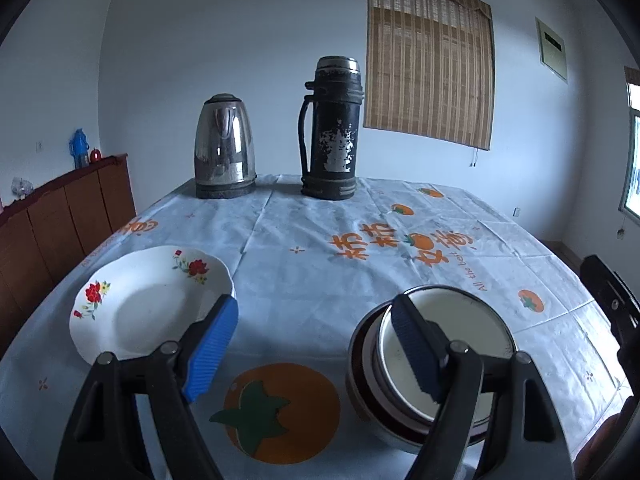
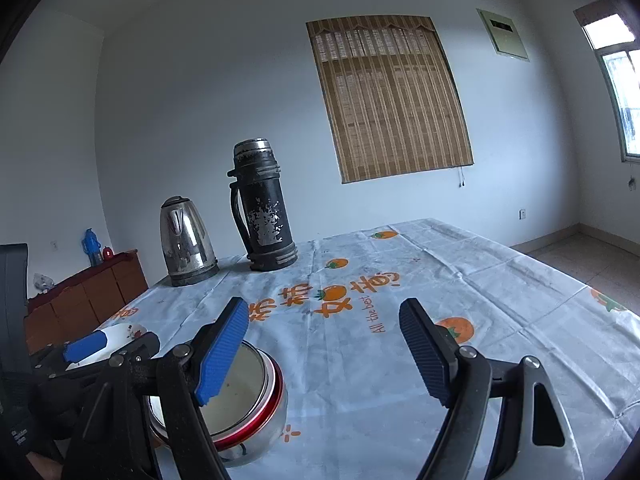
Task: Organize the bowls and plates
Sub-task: 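Reposition both grippers around the rim of the nested bowl stack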
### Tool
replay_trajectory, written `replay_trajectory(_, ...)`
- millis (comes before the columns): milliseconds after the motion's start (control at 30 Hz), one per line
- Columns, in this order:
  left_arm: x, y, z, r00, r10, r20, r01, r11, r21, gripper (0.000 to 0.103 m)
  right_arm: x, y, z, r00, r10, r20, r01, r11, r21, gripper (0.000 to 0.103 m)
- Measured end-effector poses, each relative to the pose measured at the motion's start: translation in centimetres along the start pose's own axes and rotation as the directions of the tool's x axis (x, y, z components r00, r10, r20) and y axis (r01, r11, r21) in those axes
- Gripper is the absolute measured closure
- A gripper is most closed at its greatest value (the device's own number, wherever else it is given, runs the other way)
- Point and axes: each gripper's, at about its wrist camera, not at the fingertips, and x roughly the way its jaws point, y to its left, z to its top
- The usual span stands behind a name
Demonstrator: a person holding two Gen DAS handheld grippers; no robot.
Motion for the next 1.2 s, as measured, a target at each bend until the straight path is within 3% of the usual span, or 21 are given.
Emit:
replay_trajectory(200,0.0,0.3,-0.2,1.0,0.007,0.019,-0.007,1.0,-0.015,0.023,-2.2,-0.3,-0.4,0.999,-0.044,0.016,0.045,0.997,-0.06,0.024)
replay_trajectory(300,-0.3,-0.2,-0.3,0.999,0.019,0.04,-0.019,1.0,0.01,0.023,-2.4,-0.5,-0.6,1.0,-0.027,-0.013,0.026,0.997,-0.075,0.024)
replay_trajectory(467,-0.1,1.0,-0.3,1.0,0.006,0.028,-0.005,1.0,-0.03,0.023,-3.6,-0.5,-0.7,1.0,-0.003,-0.021,0.001,0.997,-0.08,0.024)
replay_trajectory(667,-0.3,1.3,-0.1,1.0,0.005,0.03,-0.005,1.0,-0.024,0.023,-6.7,-0.3,0.7,0.991,0.108,-0.075,-0.113,0.991,-0.071,0.024)
replay_trajectory(867,-0.5,1.3,-0.2,0.999,-0.018,0.034,0.018,1.0,-0.025,0.023,-10.8,0.4,3.3,0.989,0.141,0.038,-0.133,0.977,-0.165,0.024)
replay_trajectory(1000,-0.3,1.1,-0.2,0.999,-0.034,0.02,0.034,0.999,0.001,0.023,-9.5,0.9,3.1,0.991,0.135,0.021,-0.129,0.975,-0.183,0.022)
replay_trajectory(1200,0.1,1.1,-0.4,1.0,-0.03,0.006,0.03,1.0,0.005,0.023,-4.4,1.8,0.3,0.985,0.151,-0.084,-0.161,0.979,-0.124,0.022)
